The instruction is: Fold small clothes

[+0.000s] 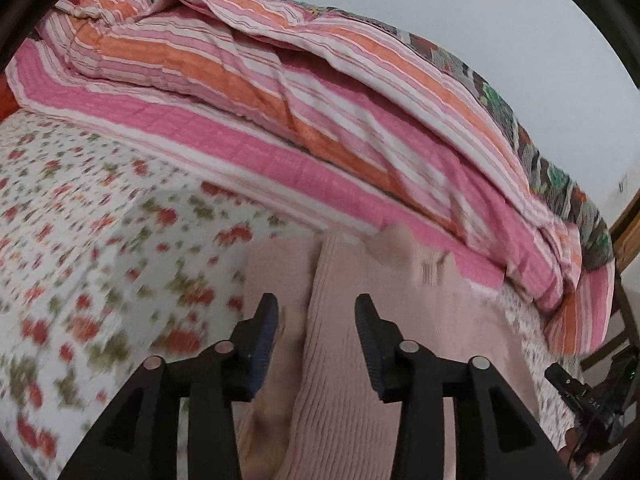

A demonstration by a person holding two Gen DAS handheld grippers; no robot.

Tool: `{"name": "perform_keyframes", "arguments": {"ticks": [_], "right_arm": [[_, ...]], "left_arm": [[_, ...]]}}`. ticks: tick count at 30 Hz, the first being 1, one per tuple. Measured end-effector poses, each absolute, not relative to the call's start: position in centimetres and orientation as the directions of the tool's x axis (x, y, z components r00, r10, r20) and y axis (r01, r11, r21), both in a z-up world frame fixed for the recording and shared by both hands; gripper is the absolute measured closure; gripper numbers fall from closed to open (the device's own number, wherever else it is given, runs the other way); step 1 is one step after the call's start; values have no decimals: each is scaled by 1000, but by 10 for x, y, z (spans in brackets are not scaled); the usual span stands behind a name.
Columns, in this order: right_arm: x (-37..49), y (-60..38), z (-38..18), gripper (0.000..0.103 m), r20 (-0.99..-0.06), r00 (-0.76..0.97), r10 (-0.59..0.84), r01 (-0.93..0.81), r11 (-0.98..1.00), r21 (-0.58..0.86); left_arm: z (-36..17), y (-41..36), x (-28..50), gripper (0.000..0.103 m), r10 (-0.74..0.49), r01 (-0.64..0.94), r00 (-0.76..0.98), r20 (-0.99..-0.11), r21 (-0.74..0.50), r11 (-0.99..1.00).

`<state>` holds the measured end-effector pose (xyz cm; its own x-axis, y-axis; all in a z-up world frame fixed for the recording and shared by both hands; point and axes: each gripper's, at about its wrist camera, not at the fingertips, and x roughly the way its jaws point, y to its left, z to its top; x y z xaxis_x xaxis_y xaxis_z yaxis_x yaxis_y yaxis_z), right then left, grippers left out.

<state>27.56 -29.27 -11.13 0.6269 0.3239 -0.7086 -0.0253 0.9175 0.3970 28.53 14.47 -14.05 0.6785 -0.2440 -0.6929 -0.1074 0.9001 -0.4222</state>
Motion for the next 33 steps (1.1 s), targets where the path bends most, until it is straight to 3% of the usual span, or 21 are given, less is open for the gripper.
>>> {"name": "perform_keyframes", "arguments": {"ticks": [9, 17, 26, 29, 30, 31, 32, 33], "right_arm": [[198, -288, -128, 54, -745, 575, 338, -70, 928, 367], [185, -283, -152, 53, -734, 547, 404, -38, 887, 460], [209, -287, -168, 47, -673, 579, 461, 67, 795, 602], [221, -289, -172, 47, -661, 599, 451, 107, 773, 625], [225, -289, -172, 47, -662, 605, 443, 116, 773, 624], [229, -288, -172, 50, -664, 612, 430, 123, 778, 617], [232, -286, -172, 54, -674, 615, 408, 136, 788, 601], [235, -286, -172, 73, -681, 616, 395, 144, 794, 590]], "left_arm": [[-169, 142, 201, 59, -288, -89, 638, -714, -440, 894], [-186, 142, 183, 48, -364, -59, 634, -682, -513, 857], [-194, 137, 213, 47, -387, -90, 649, -656, -571, 816], [-195, 135, 223, 50, -390, -85, 645, -657, -569, 818], [-194, 134, 226, 54, -380, -88, 646, -662, -560, 824], [-194, 133, 228, 64, -367, -99, 648, -667, -552, 828], [-195, 134, 231, 72, -362, -114, 646, -672, -554, 825], [-197, 136, 233, 77, -371, -124, 641, -671, -569, 813]]}}
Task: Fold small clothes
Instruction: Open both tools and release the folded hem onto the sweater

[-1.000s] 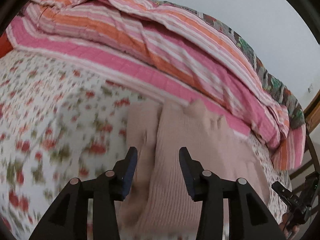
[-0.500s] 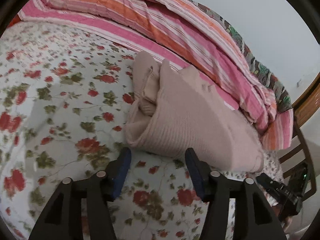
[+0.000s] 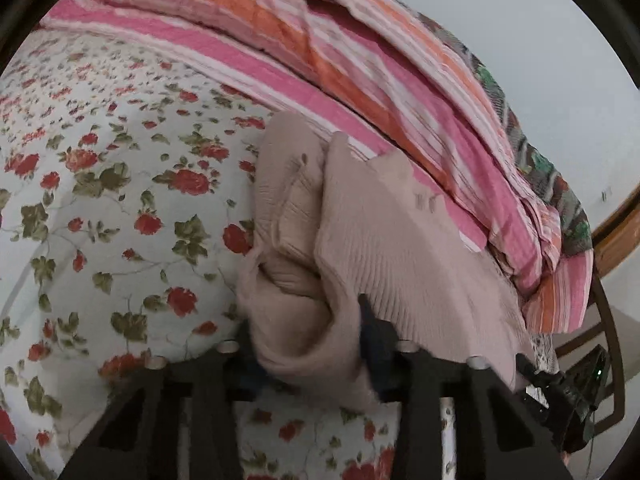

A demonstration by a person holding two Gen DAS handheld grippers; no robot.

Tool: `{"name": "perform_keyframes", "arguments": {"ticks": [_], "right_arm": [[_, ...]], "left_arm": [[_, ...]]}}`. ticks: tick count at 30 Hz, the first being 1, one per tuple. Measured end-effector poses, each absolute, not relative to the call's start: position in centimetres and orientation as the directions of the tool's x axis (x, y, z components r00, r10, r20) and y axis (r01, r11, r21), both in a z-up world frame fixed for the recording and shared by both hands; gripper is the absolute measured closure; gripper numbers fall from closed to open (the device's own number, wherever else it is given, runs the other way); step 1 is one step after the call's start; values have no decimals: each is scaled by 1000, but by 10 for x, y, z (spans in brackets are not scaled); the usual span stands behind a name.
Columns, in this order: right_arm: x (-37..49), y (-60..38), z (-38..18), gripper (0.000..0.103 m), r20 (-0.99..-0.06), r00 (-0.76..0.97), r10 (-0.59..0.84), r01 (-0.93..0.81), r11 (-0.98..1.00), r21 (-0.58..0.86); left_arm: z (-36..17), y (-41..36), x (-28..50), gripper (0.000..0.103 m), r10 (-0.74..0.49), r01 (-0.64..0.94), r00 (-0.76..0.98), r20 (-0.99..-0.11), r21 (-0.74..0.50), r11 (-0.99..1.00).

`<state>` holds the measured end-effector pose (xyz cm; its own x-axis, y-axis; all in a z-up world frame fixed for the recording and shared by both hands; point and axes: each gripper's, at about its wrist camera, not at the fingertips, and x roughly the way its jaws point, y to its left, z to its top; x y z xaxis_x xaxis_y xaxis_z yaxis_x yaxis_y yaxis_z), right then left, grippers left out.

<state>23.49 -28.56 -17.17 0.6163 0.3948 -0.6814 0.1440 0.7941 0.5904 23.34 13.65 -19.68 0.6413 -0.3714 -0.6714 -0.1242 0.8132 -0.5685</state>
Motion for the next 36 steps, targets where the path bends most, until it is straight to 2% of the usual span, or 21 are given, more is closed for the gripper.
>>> {"name": "perform_keyframes", "arguments": {"ticks": [1, 3, 7, 15, 25, 27, 30, 31, 32, 36], "right_arm": [[239, -284, -173, 91, -690, 607, 395, 147, 797, 586], [241, -286, -174, 92, -690, 603, 401, 157, 788, 595], [234, -288, -164, 94, -678, 621, 393, 140, 796, 589], [194, -295, -148, 94, -658, 627, 418, 113, 786, 607], [117, -293, -142, 94, -691, 607, 392, 72, 839, 540], [106, -292, -139, 93, -701, 602, 381, 56, 857, 513], [96, -292, -132, 78, -733, 596, 328, 37, 900, 434], [92, -293, -128, 76, -732, 607, 310, 29, 912, 410], [87, -294, -124, 76, -727, 624, 288, 25, 922, 386], [76, -295, -104, 74, -700, 684, 206, 16, 955, 297]], "left_arm": [[-198, 138, 235, 87, -392, -123, 638, -662, -591, 797], [-196, 139, 232, 90, -407, -110, 654, -637, -612, 783], [-182, 133, 220, 93, -383, -57, 675, -630, -562, 825], [-175, 136, 187, 93, -395, -55, 666, -633, -570, 820], [-172, 137, 109, 93, -400, -39, 661, -635, -561, 827], [-173, 137, 96, 91, -396, -36, 660, -638, -554, 832], [-174, 138, 88, 80, -356, -55, 656, -666, -512, 857], [-174, 139, 86, 73, -341, -59, 656, -673, -497, 866], [-174, 141, 84, 70, -335, -61, 654, -678, -488, 871], [-168, 148, 83, 67, -354, -45, 661, -662, -506, 861]]}}
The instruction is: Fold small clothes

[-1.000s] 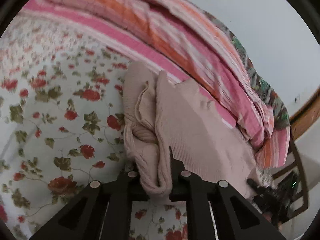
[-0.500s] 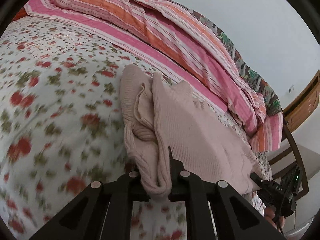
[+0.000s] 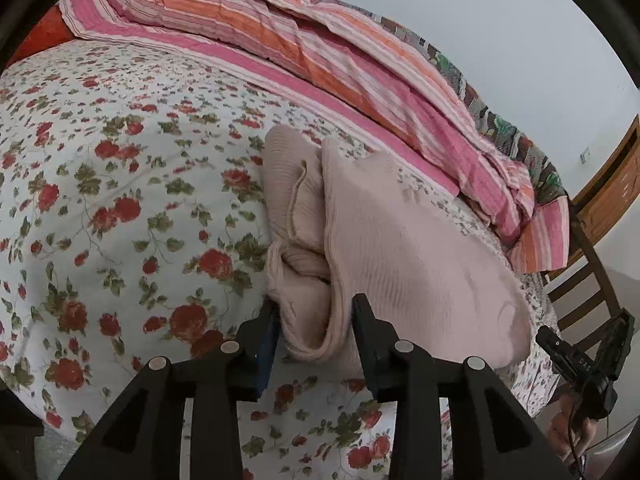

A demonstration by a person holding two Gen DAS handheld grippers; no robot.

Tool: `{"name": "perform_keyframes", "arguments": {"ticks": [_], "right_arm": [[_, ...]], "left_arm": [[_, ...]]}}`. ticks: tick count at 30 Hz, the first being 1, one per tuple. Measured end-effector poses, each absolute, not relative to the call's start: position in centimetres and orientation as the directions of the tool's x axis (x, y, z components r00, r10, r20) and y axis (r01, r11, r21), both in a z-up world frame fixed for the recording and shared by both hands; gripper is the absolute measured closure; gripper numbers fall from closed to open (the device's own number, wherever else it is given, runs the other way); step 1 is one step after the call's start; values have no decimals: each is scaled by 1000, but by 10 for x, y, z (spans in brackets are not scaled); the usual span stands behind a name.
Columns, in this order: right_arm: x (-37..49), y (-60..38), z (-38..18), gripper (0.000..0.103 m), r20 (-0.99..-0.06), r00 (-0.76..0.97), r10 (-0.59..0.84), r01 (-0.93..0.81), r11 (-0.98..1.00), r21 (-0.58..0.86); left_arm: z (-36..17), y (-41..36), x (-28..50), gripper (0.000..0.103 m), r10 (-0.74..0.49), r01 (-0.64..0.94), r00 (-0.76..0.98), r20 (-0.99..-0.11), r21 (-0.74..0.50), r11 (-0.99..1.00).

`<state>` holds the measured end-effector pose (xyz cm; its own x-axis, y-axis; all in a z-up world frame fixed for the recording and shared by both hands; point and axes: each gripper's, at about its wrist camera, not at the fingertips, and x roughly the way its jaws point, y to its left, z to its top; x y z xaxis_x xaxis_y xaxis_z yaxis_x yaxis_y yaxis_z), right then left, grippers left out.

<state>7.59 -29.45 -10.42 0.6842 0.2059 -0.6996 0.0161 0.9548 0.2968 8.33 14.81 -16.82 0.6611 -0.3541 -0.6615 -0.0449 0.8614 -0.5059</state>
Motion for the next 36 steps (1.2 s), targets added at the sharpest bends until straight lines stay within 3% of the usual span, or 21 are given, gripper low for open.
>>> {"name": "perform_keyframes", "arguments": {"ticks": [7, 17, 21, 22, 23, 27, 32, 36], "right_arm": [[100, -275, -92, 74, -675, 720, 162, -21, 977, 213], [176, -267, -126, 74, -729, 665, 160, 7, 975, 220], [186, -263, -136, 80, -741, 654, 153, 7, 978, 209], [188, -262, -138, 86, -746, 649, 150, 7, 979, 203], [191, -261, -141, 89, -753, 642, 145, 7, 981, 195], [200, -263, -146, 95, -768, 625, 137, 7, 983, 181], [198, -259, -131, 89, -747, 655, 114, 26, 985, 173], [188, -231, -107, 72, -679, 716, 161, -46, 982, 184]], "left_arm": [[-140, 155, 101, 52, -293, -22, 734, -613, -452, 892], [-138, 120, 188, 54, -259, -4, 707, -658, -370, 929], [-149, 108, 217, 62, -210, -34, 667, -715, -311, 950], [-153, 108, 221, 73, -190, -50, 656, -730, -294, 955], [-157, 108, 224, 93, -177, -63, 647, -742, -284, 957], [-164, 123, 220, 96, -167, -92, 676, -718, -307, 947], [-162, 134, 213, 93, -247, -60, 665, -705, -380, 923], [-154, 147, 201, 84, -288, -39, 671, -683, -421, 906]]}}
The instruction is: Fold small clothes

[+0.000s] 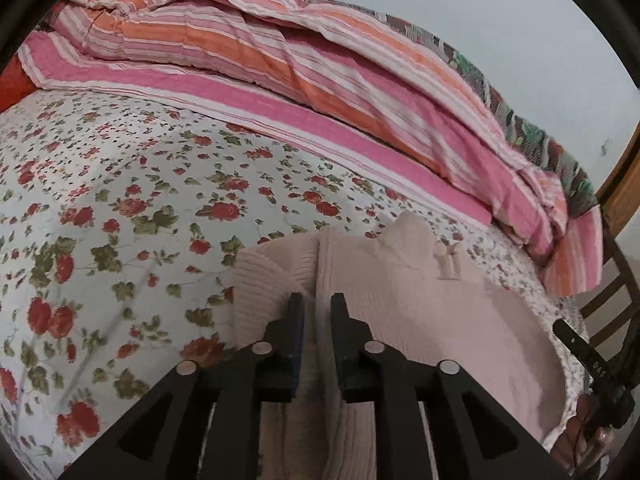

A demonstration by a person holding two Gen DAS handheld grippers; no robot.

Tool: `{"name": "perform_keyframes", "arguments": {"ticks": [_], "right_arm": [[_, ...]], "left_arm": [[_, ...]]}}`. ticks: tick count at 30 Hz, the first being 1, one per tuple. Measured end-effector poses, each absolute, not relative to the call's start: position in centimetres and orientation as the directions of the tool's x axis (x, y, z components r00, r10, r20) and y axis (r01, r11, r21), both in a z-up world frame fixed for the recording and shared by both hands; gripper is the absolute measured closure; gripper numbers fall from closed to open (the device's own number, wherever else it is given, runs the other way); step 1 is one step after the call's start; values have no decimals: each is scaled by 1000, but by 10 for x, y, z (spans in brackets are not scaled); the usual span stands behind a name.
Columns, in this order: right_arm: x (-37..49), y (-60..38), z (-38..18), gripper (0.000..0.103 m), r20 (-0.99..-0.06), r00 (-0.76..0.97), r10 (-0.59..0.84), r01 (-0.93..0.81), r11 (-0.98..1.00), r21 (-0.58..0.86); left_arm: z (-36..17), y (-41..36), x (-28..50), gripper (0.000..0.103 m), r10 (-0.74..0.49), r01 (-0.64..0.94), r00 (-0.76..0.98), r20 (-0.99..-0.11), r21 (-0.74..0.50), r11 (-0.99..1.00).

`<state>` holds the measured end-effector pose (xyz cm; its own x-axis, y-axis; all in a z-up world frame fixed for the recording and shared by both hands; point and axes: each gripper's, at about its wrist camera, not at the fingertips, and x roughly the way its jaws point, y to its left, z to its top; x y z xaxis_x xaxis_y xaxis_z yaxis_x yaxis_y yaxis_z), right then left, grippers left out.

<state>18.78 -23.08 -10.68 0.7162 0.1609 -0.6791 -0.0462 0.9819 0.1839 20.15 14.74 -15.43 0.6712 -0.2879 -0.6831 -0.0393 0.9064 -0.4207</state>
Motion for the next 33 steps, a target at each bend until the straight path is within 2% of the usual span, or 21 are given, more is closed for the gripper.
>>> {"name": "perform_keyframes", "arguments": {"ticks": [1, 4, 6, 7, 8, 12, 18, 23, 33], "right_arm": [[188, -218, -104, 72, -679, 711, 183, -78, 980, 183], [193, -180, -110, 72, -708, 655, 264, -172, 965, 200], [197, -159, -119, 72, -732, 612, 299, -205, 954, 218], [198, -149, -126, 72, -749, 587, 308, -214, 951, 224], [203, -139, -133, 72, -766, 564, 309, -220, 950, 221], [216, -118, -150, 72, -805, 539, 246, -210, 965, 154], [255, -114, -164, 72, -864, 455, 216, -162, 974, 158], [281, -111, -169, 72, -880, 426, 211, -155, 975, 159], [286, -110, -166, 72, -884, 410, 223, -161, 972, 171]], "left_arm": [[-154, 150, 201, 80, -291, -41, 676, -678, -428, 903], [-155, 159, 193, 80, -283, -57, 678, -679, -432, 900], [-158, 165, 189, 67, -260, -77, 670, -696, -413, 907], [-160, 167, 187, 54, -251, -84, 670, -699, -406, 910], [-161, 172, 182, 51, -243, -88, 678, -694, -404, 910], [-169, 189, 172, 51, -238, -104, 680, -694, -411, 906], [-178, 204, 164, 51, -281, -61, 704, -652, -450, 891], [-182, 201, 169, 48, -285, -36, 709, -645, -437, 899], [-179, 208, 165, 47, -344, -29, 705, -620, -510, 860]]}}
